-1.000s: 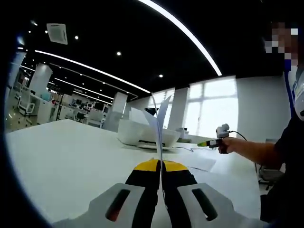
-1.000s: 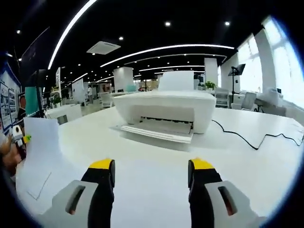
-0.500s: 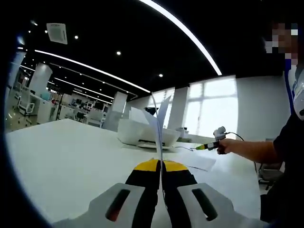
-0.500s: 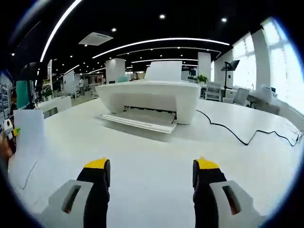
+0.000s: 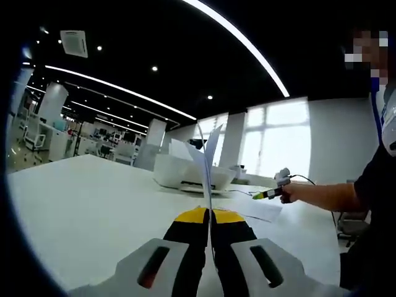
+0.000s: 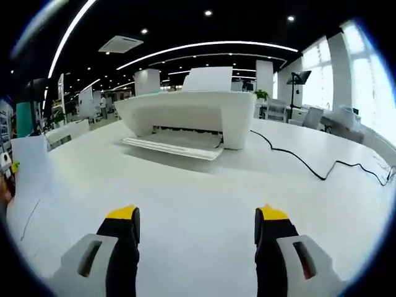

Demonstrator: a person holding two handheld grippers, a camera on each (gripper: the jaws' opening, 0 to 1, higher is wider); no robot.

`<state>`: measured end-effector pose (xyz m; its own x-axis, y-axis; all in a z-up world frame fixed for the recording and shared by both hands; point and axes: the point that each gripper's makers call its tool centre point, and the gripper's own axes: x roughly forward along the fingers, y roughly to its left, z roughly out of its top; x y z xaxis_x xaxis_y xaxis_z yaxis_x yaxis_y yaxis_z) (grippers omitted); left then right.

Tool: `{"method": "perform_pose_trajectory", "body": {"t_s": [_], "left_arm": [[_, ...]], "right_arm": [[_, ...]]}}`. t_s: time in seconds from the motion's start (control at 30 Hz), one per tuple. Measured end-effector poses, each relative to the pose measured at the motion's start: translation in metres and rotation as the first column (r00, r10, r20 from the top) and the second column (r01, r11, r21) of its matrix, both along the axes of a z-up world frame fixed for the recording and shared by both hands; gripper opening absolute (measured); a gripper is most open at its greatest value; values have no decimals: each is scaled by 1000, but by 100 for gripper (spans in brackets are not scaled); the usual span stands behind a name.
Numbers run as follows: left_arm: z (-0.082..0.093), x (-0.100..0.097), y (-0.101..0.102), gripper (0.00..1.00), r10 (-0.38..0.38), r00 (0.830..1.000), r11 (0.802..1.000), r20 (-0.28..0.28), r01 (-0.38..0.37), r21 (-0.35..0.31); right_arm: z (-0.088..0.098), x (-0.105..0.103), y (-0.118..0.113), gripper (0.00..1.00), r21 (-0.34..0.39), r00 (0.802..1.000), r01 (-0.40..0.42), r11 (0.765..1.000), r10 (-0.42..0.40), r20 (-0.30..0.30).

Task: Organize the stack of printing papers by aligning and flattening the scattered papers on the table

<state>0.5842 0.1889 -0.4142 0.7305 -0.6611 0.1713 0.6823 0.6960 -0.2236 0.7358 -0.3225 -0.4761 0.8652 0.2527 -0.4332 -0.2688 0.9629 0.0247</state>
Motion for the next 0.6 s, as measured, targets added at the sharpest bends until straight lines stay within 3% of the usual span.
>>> {"method": "perform_pose_trajectory", "body": {"t_s": [0.6], "left_arm": [[0, 1, 0, 7, 0, 1000, 1000, 1, 0, -3]], "right_arm": [[-21, 20, -21, 72, 18, 999, 38, 999, -37, -37]]}}
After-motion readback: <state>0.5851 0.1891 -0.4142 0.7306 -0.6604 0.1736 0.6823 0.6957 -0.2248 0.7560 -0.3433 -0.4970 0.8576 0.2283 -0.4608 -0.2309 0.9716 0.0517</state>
